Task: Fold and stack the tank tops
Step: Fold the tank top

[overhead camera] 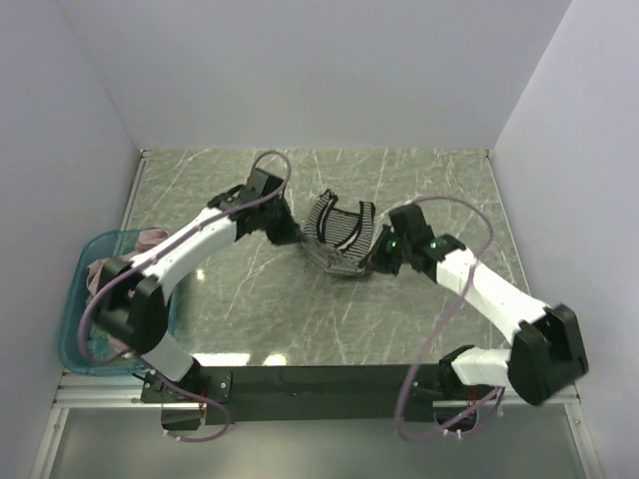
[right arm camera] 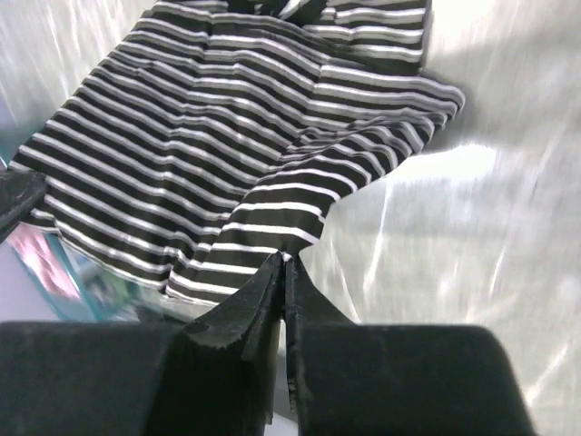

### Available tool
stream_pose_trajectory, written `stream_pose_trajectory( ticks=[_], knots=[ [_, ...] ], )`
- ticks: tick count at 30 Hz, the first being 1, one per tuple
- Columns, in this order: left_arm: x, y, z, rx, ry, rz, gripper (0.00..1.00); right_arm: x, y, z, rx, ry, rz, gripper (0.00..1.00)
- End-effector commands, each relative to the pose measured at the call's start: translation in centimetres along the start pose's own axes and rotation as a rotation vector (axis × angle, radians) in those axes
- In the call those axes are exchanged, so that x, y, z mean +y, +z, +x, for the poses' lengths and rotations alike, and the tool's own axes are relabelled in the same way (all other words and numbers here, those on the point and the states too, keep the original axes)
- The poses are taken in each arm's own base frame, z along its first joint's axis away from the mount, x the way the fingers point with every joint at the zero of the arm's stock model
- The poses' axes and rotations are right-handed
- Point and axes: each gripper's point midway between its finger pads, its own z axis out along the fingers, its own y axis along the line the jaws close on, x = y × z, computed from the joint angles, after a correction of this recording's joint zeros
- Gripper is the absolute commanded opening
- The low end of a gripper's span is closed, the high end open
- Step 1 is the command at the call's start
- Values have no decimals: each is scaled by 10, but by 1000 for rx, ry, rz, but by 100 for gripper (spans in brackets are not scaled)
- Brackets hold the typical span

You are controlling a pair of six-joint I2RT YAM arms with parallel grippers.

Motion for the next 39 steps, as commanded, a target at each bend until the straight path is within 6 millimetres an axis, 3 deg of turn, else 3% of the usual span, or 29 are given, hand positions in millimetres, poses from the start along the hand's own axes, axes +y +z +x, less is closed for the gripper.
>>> stream_pose_trajectory(
  ticks=[1,2,3,4,5,6,7,8,9,12,20,23,25,26,28,30,31,32,34,36,37,39],
  knots=[
    [-58,22,-57,-79,-30,199,10,33,13,-72,-75,-4,-135,16],
    [-42,59,-71,-61,-60,157,13,21,38,-80,-35,31,-95,21],
    [-62,64,-92,-84,-46,204,24,20,46,-90,-15,62,-116,26],
    [-79,74,-102,-70,-14,285,32,26,50,-122,-60,81,-150,31],
    [-61,111,-107,-14,-38,256,41,12,73,-128,-23,117,-113,34],
    [-82,108,-124,-23,-27,313,43,10,80,-137,-21,127,-107,37],
    [-88,110,-132,-28,-24,352,43,16,80,-154,-39,125,-111,41],
    [-90,105,-143,-63,-31,370,46,12,89,-158,-35,116,-94,44],
    [-89,103,-144,-80,-35,387,54,14,89,-164,-48,111,-94,47],
    [-97,87,-167,-158,11,409,58,17,88,-182,-98,93,-84,52],
    [-95,81,-199,-201,11,416,59,6,74,-234,-264,67,-32,58],
    [-100,86,-204,-199,11,419,56,23,58,-251,-352,-79,-85,59],
    [-97,92,-204,-198,-21,399,55,42,50,-249,-399,-249,-142,61],
    [-93,97,-202,-200,-37,375,54,60,36,-246,-420,-322,-187,61],
    [-85,101,-201,-222,-77,331,52,88,22,-223,-456,-507,-238,62],
    [-72,92,-196,-247,-107,278,49,94,17,-213,-501,-592,-191,66],
    [-66,85,-197,-281,-111,257,49,103,21,-193,-473,-683,-190,67],
    [-55,65,-200,-354,-125,217,50,105,22,-188,-467,-713,-179,67],
    [-41,46,-197,-408,-166,166,52,105,28,-178,-436,-755,-153,68],
    [-12,29,-183,-425,-231,91,52,104,38,-163,-399,-773,-148,68],
    [6,21,-166,-411,-246,56,52,107,40,-153,-385,-776,-140,68],
    [26,16,-146,-387,-259,16,52,102,44,-133,-355,-798,-108,67]
  ],
)
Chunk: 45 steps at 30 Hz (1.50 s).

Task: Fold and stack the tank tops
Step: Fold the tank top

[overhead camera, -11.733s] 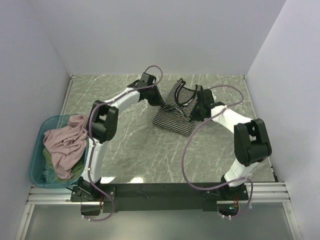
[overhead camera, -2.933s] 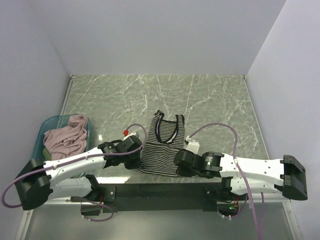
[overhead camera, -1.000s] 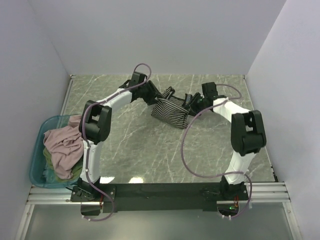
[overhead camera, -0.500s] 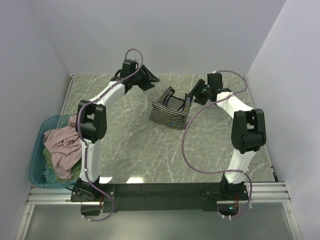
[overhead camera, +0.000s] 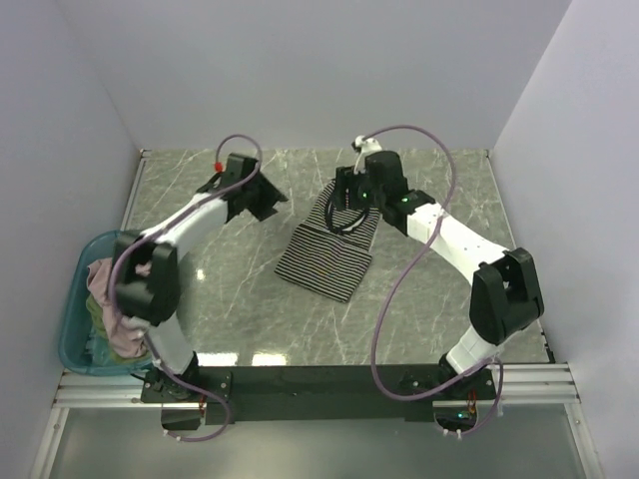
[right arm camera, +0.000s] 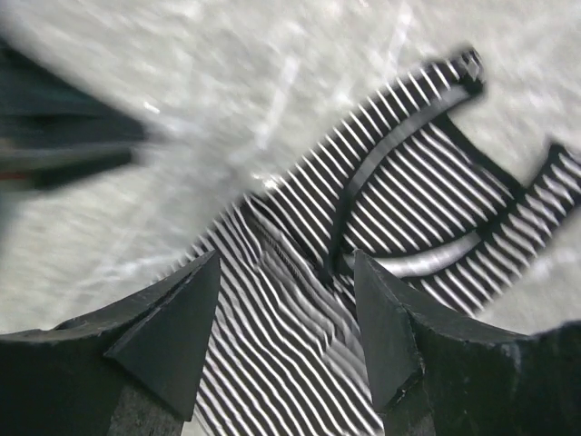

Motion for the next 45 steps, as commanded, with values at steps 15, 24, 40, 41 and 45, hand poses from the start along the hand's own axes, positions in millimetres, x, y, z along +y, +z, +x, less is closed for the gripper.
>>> stream_pose_trajectory(
  ticks=[15,24,40,41,45],
  knots=[
    [103,-84,135,218,186,-6,56,-19,-56,133,165,50,405,67],
    [108,-66,173,222,160,-95,52,-15,-38,129,166,51,398,66],
    [112,-37,202,220,26,-145,49,-30,-3,100,167,50,409,66],
    [113,-34,196,188,23,-155,49,-30,-3,101,168,54,410,66],
    [112,-28,192,156,19,-165,40,-29,-8,106,170,69,400,65]
  ],
)
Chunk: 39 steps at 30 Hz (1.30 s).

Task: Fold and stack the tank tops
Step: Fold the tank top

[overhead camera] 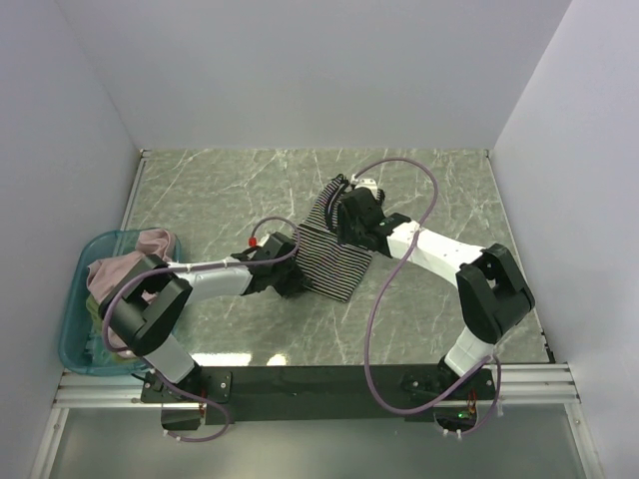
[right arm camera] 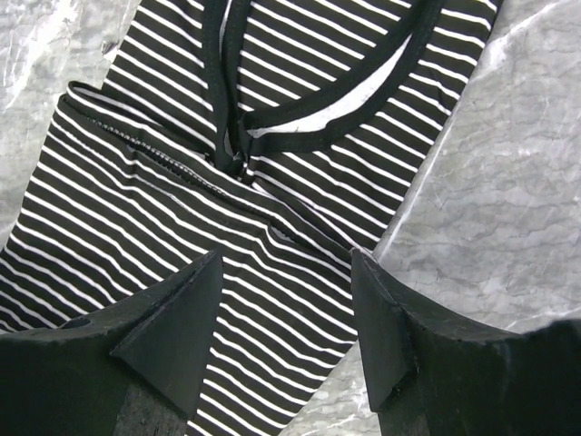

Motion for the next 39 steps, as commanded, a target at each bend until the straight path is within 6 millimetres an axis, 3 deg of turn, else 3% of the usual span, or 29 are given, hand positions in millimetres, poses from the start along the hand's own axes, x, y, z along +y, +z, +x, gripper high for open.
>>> stream_pose_trajectory(
  ticks=[1,6,7,8,14,17,21,25,29,32,36,38,39],
  knots=[
    [3,9,-12,-70,-14,-40,33,3,-7,-12,-38,24,-21,65],
    [11,10,-20,-107,1,-89,12,0,-18,-5,-35,21,-31,64],
    [13,9,-20,-112,17,-96,2,-1,-19,-3,-32,17,-29,64],
    [17,8,-22,-115,25,-113,1,-2,-22,-2,-28,12,-28,64],
    [38,-12,-35,-120,57,-152,1,11,-36,2,-24,-15,-70,64],
    [64,-27,-42,-106,58,-187,1,29,-50,6,-33,-53,-125,64],
    [83,-53,-55,-79,77,-185,1,66,-67,23,-31,-153,-182,64],
    [87,-62,-36,-14,90,-151,1,91,-75,34,-22,-208,-215,64],
    [106,-67,-16,34,69,-175,1,109,-82,51,-1,-261,-247,64],
    [100,-76,-22,3,62,-156,9,128,-92,70,3,-342,-290,64],
    [80,-89,-35,-34,67,-124,34,144,-99,103,20,-441,-343,65],
    [68,-99,-48,-80,64,-109,40,153,-106,113,8,-487,-372,66],
    [73,-103,-52,-94,56,-139,44,157,-109,115,4,-500,-384,66]
  ],
)
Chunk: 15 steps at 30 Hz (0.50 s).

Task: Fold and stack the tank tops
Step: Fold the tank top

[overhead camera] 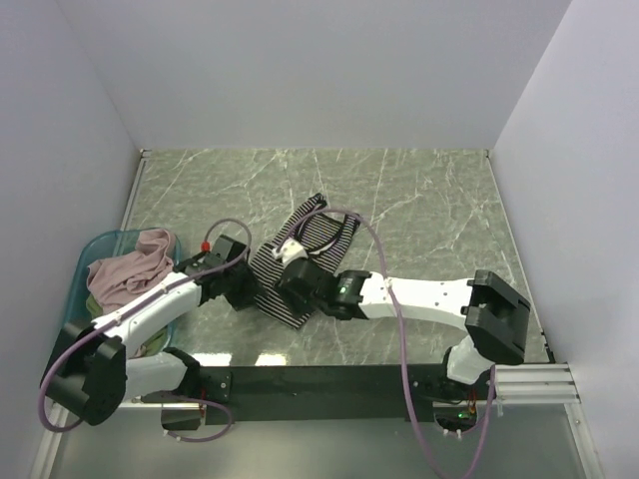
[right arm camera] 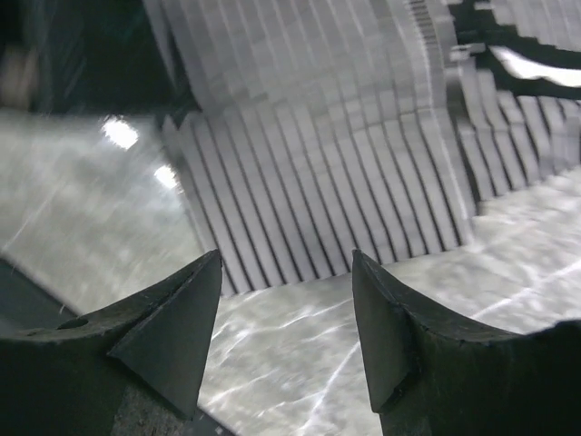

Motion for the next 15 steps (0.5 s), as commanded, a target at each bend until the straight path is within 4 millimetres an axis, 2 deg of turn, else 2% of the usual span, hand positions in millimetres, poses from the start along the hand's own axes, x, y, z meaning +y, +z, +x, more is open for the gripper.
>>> stream_pose_trajectory(
  ticks=[1,2,3,6,10,15],
  knots=[
    [-15,-25,-25,-80,-9,23,47,18,0,-1,-41,-72,-27,66],
    [-16,-31,-30,-91,-28,25,50,24,-1,1,-37,-80,-43,67],
    [-3,-32,-38,-136,-55,-38,53,34,-2,4,-37,-101,-65,67],
    [11,-31,-50,-171,-100,-106,54,50,-2,15,-28,-158,-70,67],
    [19,-18,-50,-137,-143,-114,50,57,8,35,18,-224,-41,66],
    [32,-7,-59,-164,-180,-143,49,64,10,42,29,-265,-33,65]
  ],
)
